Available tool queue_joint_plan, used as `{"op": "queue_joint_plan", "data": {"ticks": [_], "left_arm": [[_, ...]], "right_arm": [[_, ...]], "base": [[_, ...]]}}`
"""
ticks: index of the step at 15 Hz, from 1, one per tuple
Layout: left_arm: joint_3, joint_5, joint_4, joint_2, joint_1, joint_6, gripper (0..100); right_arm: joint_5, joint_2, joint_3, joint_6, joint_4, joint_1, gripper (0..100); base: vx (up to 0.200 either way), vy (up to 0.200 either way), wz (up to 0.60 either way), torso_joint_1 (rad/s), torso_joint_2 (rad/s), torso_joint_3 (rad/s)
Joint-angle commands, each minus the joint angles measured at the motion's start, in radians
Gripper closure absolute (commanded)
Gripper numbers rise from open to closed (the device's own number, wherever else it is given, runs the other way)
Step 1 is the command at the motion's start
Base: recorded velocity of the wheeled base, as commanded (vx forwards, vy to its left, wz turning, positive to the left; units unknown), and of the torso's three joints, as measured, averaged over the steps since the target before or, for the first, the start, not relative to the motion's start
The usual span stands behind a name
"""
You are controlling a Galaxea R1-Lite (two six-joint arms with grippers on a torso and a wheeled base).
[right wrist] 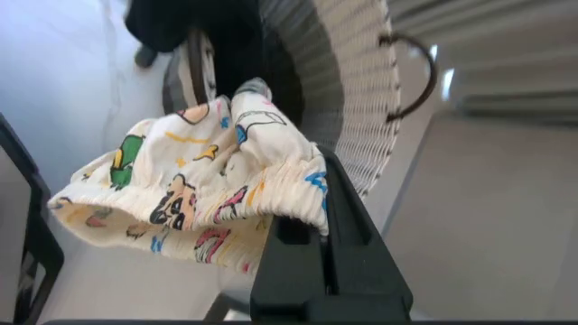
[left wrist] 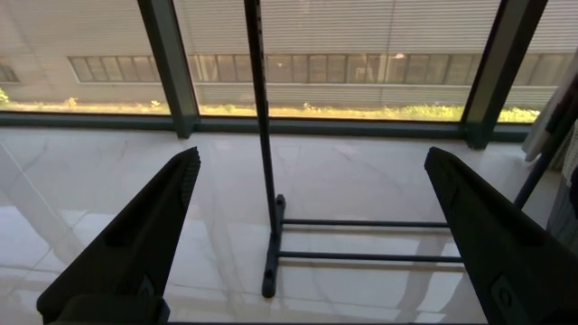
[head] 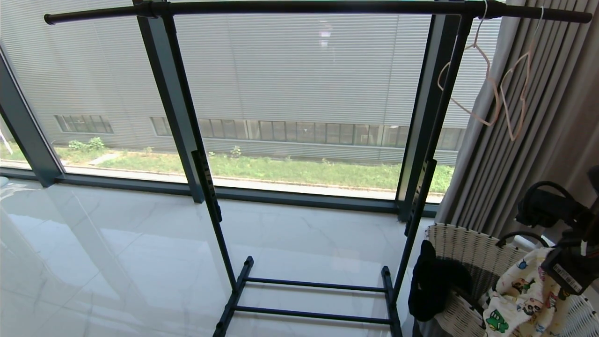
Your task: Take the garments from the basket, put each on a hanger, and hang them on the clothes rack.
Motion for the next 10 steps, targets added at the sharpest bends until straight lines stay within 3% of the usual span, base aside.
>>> {"op": "queue_joint_plan", "data": {"ticks": [1,6,10], "left_arm": [[0.0,0.0,-0.001,0.001,0.0,0.0,0],[0.0,0.0,-0.001,0.001,-0.002,-0.001,0],[0.0,0.0,-0.001,0.001,0.0,0.002,0]], "right_arm": [[0.004,-0.106,-0.091,-0.001,0.034,0.096,100],[0.003,-0.084,-0.154,-0.003,0.034,0.159,100],[0.003,-0.076,-0.175,-0.003,0.034,0.177,100]], "base": [[-0.2,0.0,0.0,0.002,0.0,0.007],[-0.2,0.0,0.0,0.001,0.0,0.002],[0.0,0.0,0.0,0.0,0.0,0.0]]}}
